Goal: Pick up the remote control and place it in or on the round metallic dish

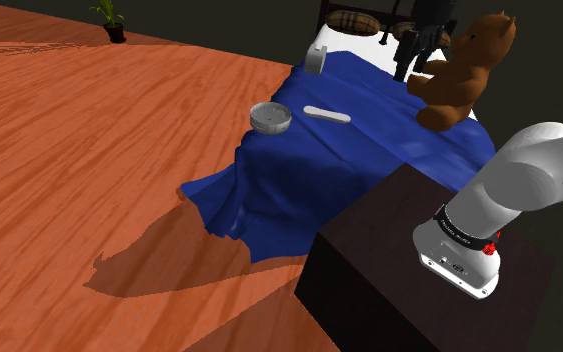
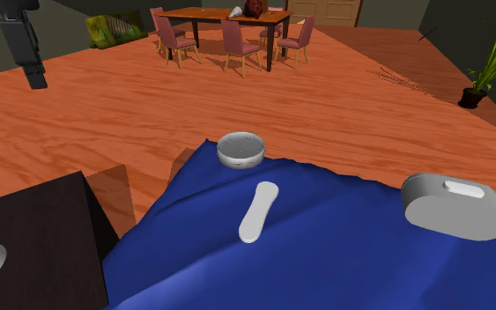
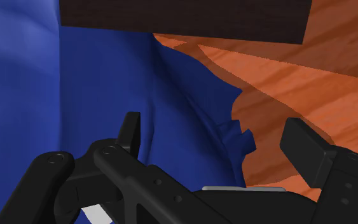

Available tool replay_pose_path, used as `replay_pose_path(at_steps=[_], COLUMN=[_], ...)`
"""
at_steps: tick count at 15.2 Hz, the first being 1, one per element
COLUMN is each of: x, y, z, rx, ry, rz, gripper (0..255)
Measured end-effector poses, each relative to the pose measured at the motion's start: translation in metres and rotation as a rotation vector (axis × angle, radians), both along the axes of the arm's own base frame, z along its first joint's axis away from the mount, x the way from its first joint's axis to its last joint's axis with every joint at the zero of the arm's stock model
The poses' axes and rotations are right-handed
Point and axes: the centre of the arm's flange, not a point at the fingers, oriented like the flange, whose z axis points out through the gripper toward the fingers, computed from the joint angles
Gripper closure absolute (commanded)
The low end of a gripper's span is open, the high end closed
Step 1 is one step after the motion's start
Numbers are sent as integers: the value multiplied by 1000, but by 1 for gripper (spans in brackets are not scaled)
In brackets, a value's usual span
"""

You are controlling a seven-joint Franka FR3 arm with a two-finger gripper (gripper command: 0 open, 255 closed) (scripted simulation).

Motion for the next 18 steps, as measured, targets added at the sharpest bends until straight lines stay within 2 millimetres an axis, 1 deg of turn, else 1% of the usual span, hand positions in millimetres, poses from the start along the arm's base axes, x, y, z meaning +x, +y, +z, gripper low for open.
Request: replay_pose_path(at_steps=[2, 6, 9, 10, 12, 14, 15, 18], x=[2, 21, 45, 52, 66, 80, 90, 111], y=[-3, -30, -47, -59, -72, -84, -88, -107], z=[-3, -34, -61, -67, -86, -98, -111, -134], rx=[1, 5, 9, 10, 12, 15, 17, 20], ry=[-1, -9, -16, -19, -24, -30, -32, -41], rz=[6, 51, 91, 103, 130, 157, 170, 210], gripper=[0, 0, 0, 0, 0, 0, 0, 0])
